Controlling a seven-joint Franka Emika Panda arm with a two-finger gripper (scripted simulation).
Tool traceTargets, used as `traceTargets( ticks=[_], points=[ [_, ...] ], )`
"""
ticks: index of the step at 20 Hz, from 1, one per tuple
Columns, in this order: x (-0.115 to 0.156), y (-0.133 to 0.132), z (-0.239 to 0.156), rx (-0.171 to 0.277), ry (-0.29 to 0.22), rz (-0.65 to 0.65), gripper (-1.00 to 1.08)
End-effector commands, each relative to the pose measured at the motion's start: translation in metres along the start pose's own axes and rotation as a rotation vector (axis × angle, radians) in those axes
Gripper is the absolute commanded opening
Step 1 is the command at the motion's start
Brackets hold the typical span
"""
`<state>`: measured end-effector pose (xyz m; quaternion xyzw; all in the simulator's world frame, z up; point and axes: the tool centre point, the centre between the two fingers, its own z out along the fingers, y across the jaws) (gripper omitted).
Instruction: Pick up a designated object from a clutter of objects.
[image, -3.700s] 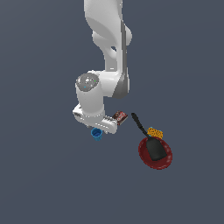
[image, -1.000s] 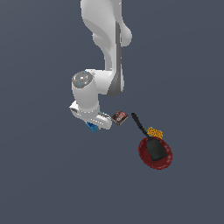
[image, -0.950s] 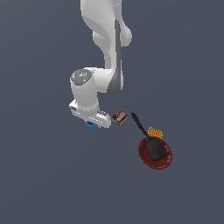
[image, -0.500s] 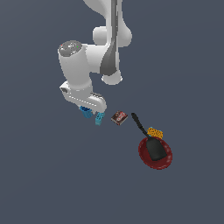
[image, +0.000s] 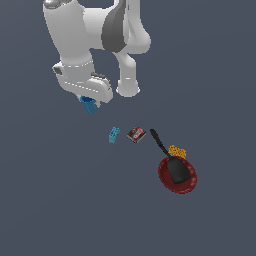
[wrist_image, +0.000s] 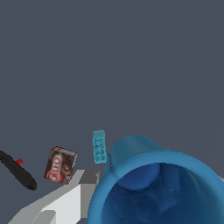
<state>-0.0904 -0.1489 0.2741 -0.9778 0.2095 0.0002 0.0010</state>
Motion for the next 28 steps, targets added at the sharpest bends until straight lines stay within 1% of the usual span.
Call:
traceTargets(
  ticks=[1, 9, 15, 21, 28],
  points=[
    [-0.007, 0.011, -0.025, 0.000, 0.000, 0.000, -1.00],
    [-0.023, 0.041, -0.096, -0.001, 0.000, 0.000, -1.00],
    [-0.030, 0.056, -0.133, -0.001, 0.001, 0.000, -1.00],
    [-0.033, 0.064, -0.152, -0.001, 0.001, 0.000, -1.00],
    [-0.032, 0.064, -0.155, -0.002, 0.001, -0.001, -1.00]
  ],
)
